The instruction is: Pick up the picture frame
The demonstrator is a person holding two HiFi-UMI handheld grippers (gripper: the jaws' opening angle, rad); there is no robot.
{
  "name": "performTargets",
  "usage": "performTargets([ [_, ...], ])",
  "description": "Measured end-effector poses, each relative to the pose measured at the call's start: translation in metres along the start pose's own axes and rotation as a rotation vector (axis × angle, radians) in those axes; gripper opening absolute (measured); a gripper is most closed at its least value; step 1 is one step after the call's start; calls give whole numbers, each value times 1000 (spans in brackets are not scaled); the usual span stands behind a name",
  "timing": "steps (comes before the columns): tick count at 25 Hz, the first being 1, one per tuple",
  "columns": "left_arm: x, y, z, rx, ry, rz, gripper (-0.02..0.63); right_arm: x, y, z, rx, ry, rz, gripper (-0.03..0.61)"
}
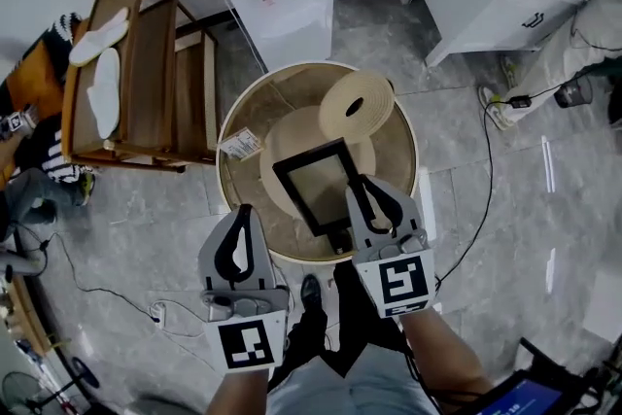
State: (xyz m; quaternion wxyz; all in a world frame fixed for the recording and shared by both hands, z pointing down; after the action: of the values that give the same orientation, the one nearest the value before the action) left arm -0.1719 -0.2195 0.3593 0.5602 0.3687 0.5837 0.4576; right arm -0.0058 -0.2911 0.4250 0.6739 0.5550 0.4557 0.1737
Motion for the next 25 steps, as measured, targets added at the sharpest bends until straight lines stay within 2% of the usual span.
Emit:
performTargets([
  [10,57,-79,1,-64,-5,192,15,67,-93,-9,70,61,199,80],
  [25,204,-179,32,-163,-39,458,15,240,-194,-49,140,122,495,80],
])
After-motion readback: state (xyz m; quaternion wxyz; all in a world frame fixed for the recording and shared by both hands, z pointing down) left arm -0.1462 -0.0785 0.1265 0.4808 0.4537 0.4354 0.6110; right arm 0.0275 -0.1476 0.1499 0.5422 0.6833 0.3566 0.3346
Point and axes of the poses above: the fingertips, and each gripper's own axes: x backward along the fingers, z to its right, y out of its underside, the point moved 6 cm from there along x, backward along the fingers, and after that the axes turned 6 degrees about y, right-handed, at the moved point
